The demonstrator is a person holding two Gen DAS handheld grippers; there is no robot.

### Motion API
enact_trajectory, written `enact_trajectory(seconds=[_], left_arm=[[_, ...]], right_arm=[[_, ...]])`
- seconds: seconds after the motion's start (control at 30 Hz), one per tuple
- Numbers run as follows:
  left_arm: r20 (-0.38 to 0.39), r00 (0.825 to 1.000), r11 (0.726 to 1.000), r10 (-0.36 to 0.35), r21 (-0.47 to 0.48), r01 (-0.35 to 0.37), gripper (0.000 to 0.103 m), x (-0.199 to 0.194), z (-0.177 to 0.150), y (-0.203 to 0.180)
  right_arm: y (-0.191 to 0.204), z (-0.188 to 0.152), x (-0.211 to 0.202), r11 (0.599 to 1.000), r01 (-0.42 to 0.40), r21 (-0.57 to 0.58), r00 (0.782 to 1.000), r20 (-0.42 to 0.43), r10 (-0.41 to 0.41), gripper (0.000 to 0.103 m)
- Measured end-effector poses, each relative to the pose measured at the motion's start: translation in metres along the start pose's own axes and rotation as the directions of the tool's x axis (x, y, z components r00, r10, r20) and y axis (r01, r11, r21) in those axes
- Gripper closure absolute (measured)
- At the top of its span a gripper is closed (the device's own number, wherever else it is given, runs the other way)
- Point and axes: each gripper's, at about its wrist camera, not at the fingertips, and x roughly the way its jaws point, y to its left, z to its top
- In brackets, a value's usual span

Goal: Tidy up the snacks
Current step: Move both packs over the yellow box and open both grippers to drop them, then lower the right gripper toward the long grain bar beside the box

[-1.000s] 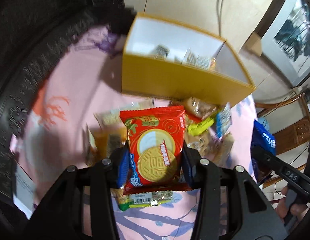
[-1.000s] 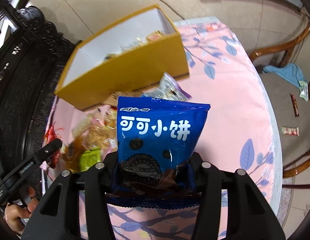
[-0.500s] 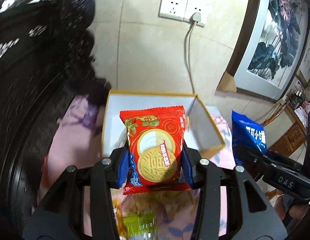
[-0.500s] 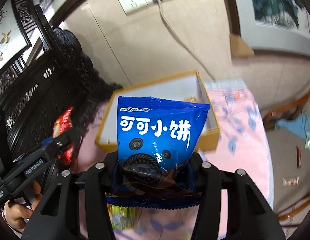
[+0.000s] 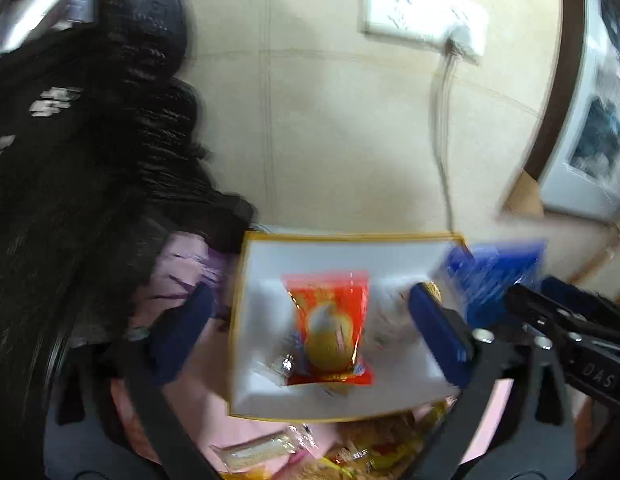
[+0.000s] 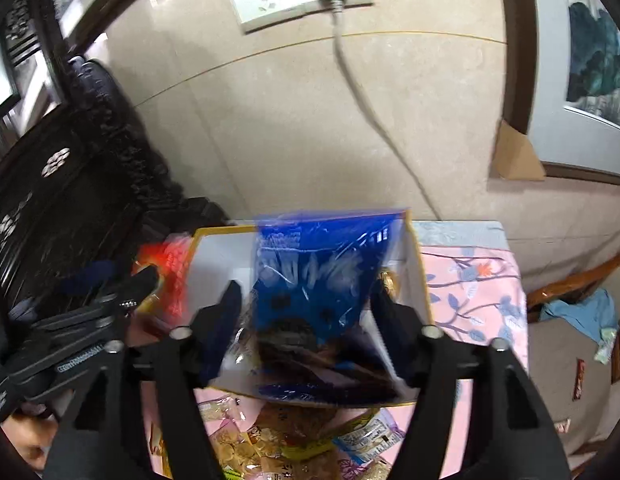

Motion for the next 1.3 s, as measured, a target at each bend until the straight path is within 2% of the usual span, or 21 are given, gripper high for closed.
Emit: enact_trajectory(seconds=[0.07,0.27,0.43,0.6,0.77,0.97,1.1,1.3], left_arm=[[0.033,0.999,0.999,-0.022,-0.033,0.024,0.002,-0.014,-0.004,0.009],[-0.027,0.998,0.992,-0.056,-0.119,0.052,0.002,-0.03,-0.026,0.034],[-0.058,0.998,0.989,-0.023,-0.145,0.015,0.002,-0.046,-0.06,0.052],[-0.11,0.994,0.983,-0.002,-0.181,-0.018,0.002,-0.061,-0.099,0.071],[-0.151,0.989,0.977,0.011,-0.209,-0.042,0.002,-0.079,-0.152,0.082],[-0.266,0.964,0.973,-0.013,-0.227,-0.05,0.002,-0.088,-0.203,0.079],[-0.304,0.952,0.978,-0.03,-0.208,-0.035,0.002,-0.088,-0.213,0.072],[-0.275,0.961,0.98,-0.037,-0.198,-0.019,0.002,-0.095,-0.21,0.071]], right_arm=[[-0.002,-0.006,-0.013,1.0,-0.006,-0.003,0.999,0.039,0.006,0.032],[-0.014,-0.036,-0.033,1.0,-0.007,0.02,1.0,0.005,0.007,0.032],[-0.028,-0.074,-0.043,0.998,0.031,0.05,0.999,-0.042,-0.029,0.032],[-0.051,-0.128,-0.045,0.988,0.08,0.129,0.989,-0.136,-0.062,0.032],[-0.071,-0.186,-0.043,0.962,0.124,0.242,0.967,-0.248,-0.063,0.032],[-0.073,-0.24,-0.031,0.943,0.16,0.291,0.921,-0.388,-0.037,0.032],[-0.068,-0.25,-0.019,0.939,0.171,0.298,0.901,-0.434,-0.026,0.032],[-0.066,-0.248,-0.005,0.936,0.184,0.301,0.906,-0.421,-0.043,0.032]])
